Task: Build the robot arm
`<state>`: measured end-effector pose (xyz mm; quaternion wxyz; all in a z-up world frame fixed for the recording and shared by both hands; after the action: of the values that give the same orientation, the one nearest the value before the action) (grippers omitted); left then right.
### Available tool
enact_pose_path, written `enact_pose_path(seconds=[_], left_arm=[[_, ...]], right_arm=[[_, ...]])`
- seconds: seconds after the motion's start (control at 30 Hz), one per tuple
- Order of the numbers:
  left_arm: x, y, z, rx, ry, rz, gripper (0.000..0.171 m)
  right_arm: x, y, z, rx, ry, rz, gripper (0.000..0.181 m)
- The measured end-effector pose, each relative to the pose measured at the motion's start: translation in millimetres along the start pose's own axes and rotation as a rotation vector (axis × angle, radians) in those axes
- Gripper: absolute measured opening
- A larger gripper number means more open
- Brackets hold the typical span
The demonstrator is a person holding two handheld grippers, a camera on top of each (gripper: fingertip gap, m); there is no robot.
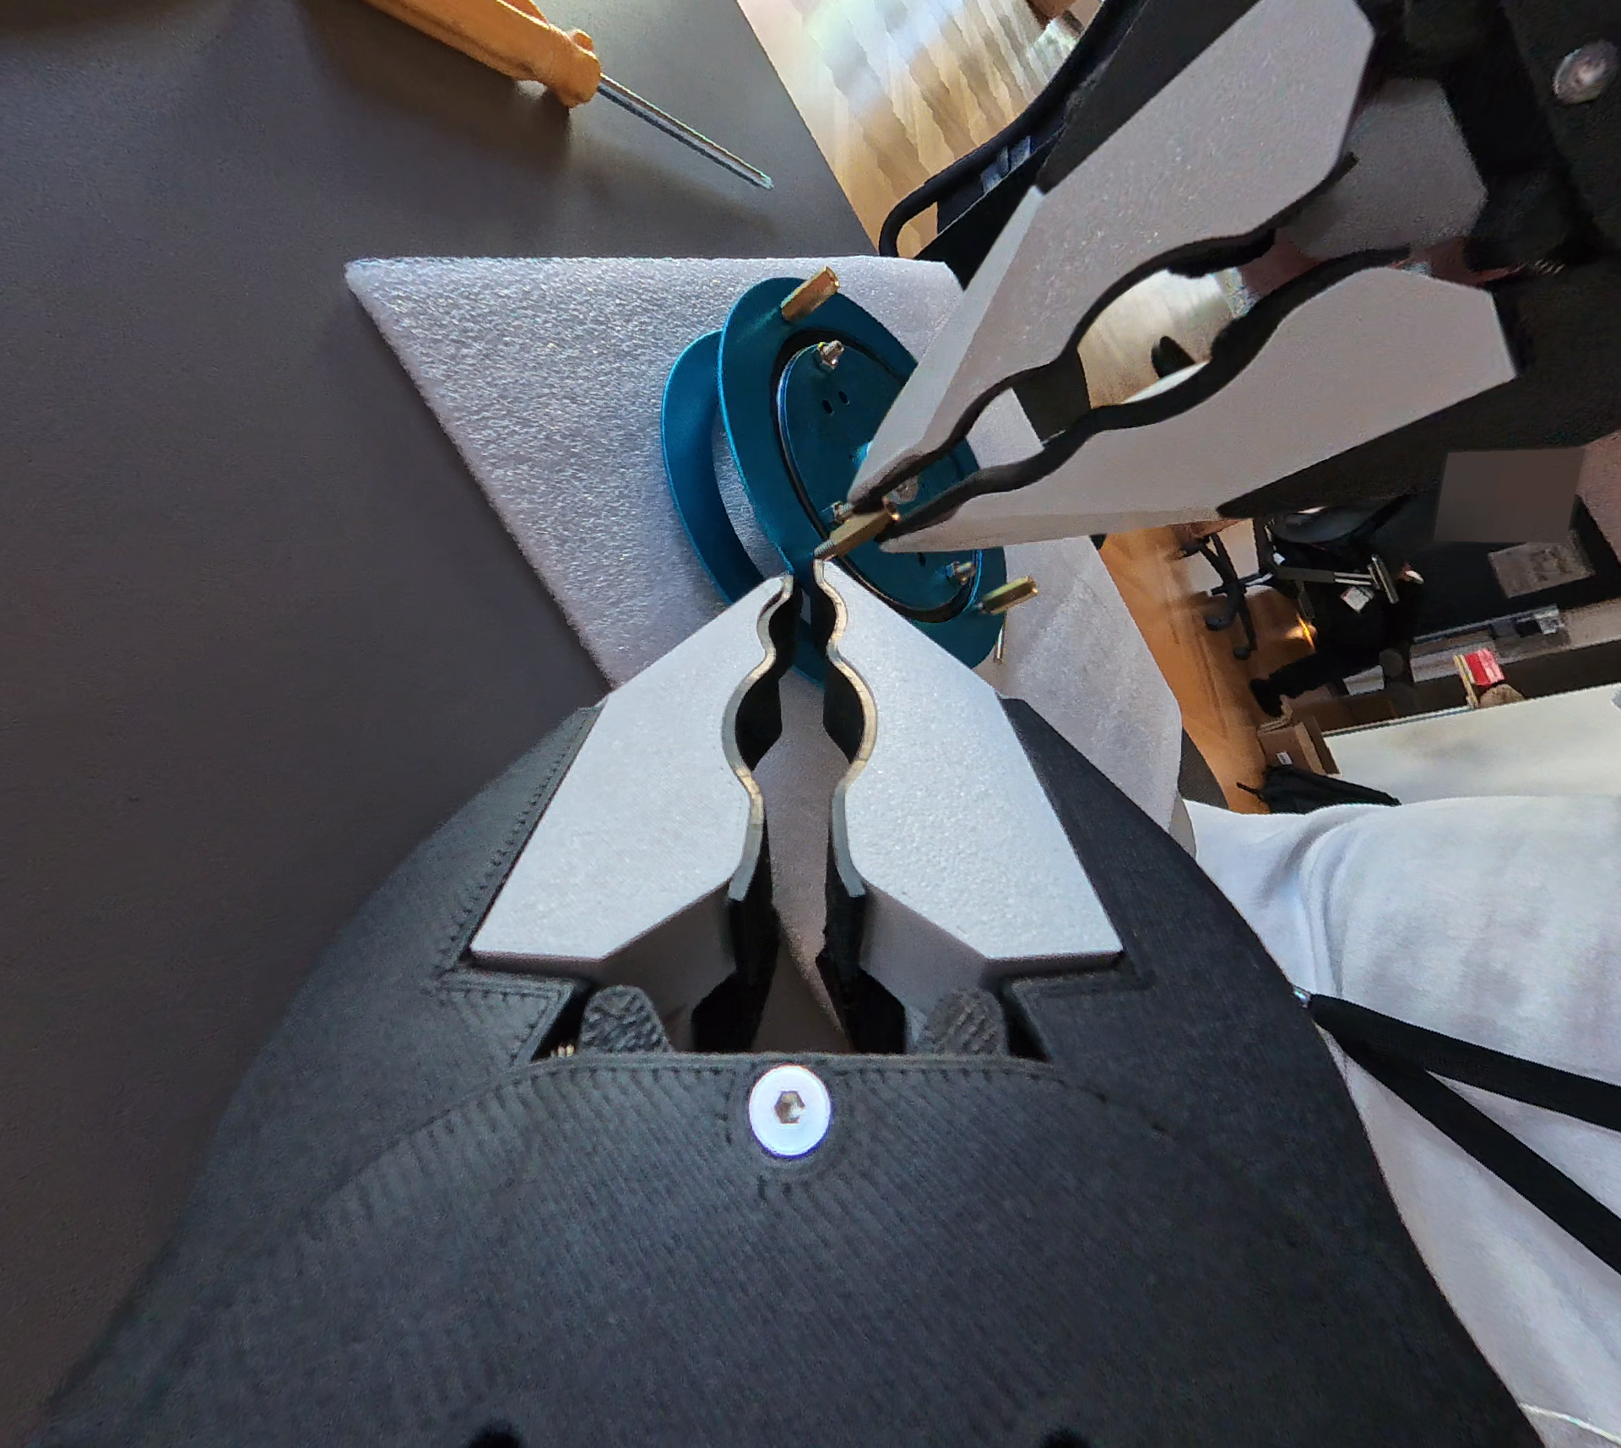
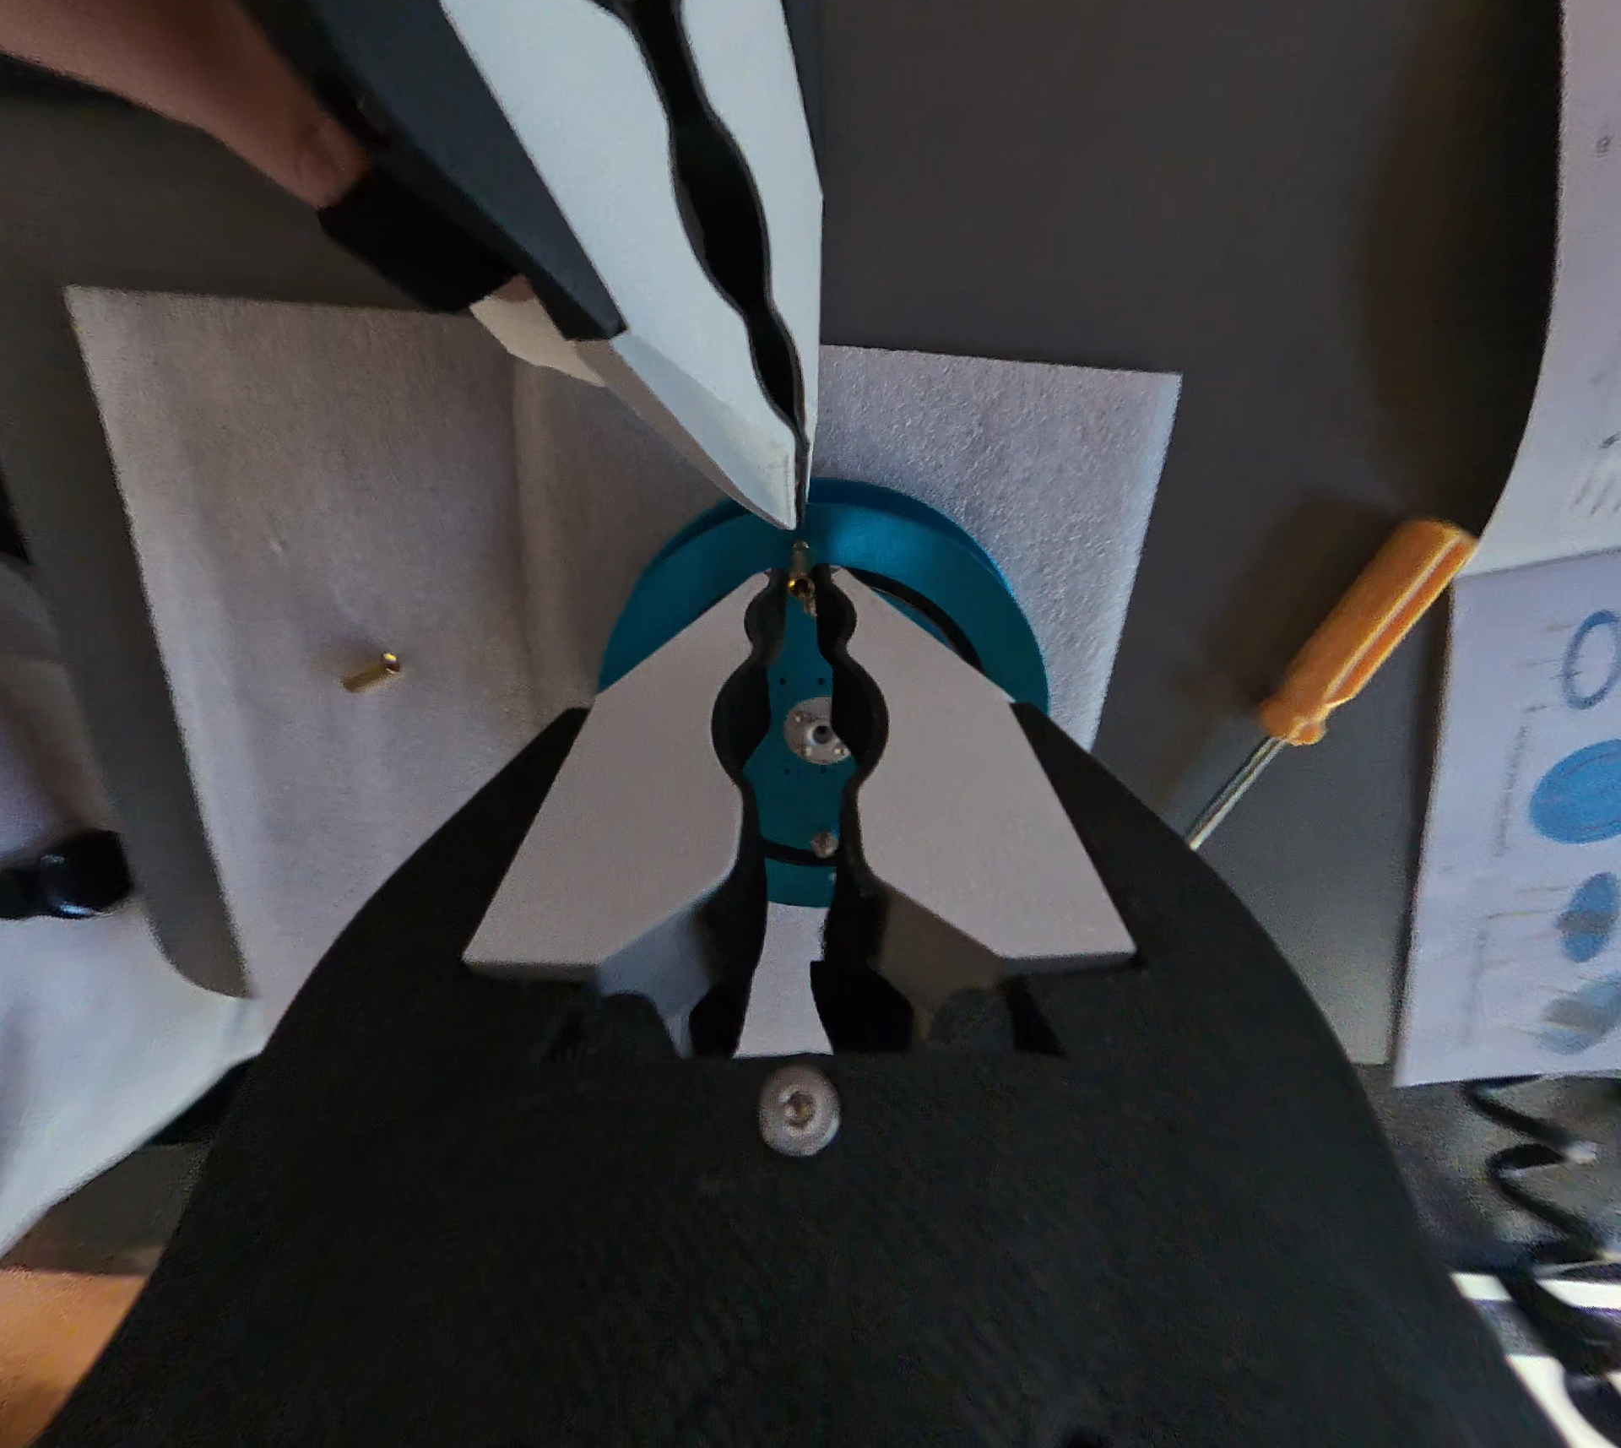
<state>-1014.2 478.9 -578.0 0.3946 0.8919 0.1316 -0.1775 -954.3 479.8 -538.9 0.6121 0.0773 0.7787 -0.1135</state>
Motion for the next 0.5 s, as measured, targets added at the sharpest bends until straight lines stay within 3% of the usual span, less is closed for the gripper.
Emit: enact_pose_path(seconds=[0.1,0.17,0.23,0.43,0.5], left_arm=[[-0.1,0.2,0.2,0.003,0.000,-0.003,0.000],[-0.3,0.3,0.4,0.004,0.001,-0.002,0.000],[-0.3,0.6,0.6,0.005,0.000,-0.002,0.000],[-0.4,0.7,1.1,0.007,-0.004,-0.002,0.000],[-0.3,0.3,1.1,0.008,-0.004,-0.007,0.000]], right_arm=[[-3.5,3.5,-1.0,-0.250,0.005,0.060,0.026],[-6.4,-0.2,-0.4,-0.468,0.012,0.050,0.025],[-5.8,-1.9,2.4,-0.579,-0.008,0.061,0.013],[1.5,-6.2,0.3,-0.552,-0.050,0.031,0.005],[2.0,-4.6,0.0,-0.456,-0.045,0.042,0.005]])
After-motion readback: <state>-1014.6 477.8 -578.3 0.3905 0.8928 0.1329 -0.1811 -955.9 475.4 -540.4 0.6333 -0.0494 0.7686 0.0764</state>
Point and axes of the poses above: each gripper's, where its closed fingertips meet, x out along the fingers, z out of its underside, y = z × x across the jaws, the point moved 5 cm from there along -x, back along the fingers, and after that the axes turned 4 degrees about -z, right-handed, at the moved point
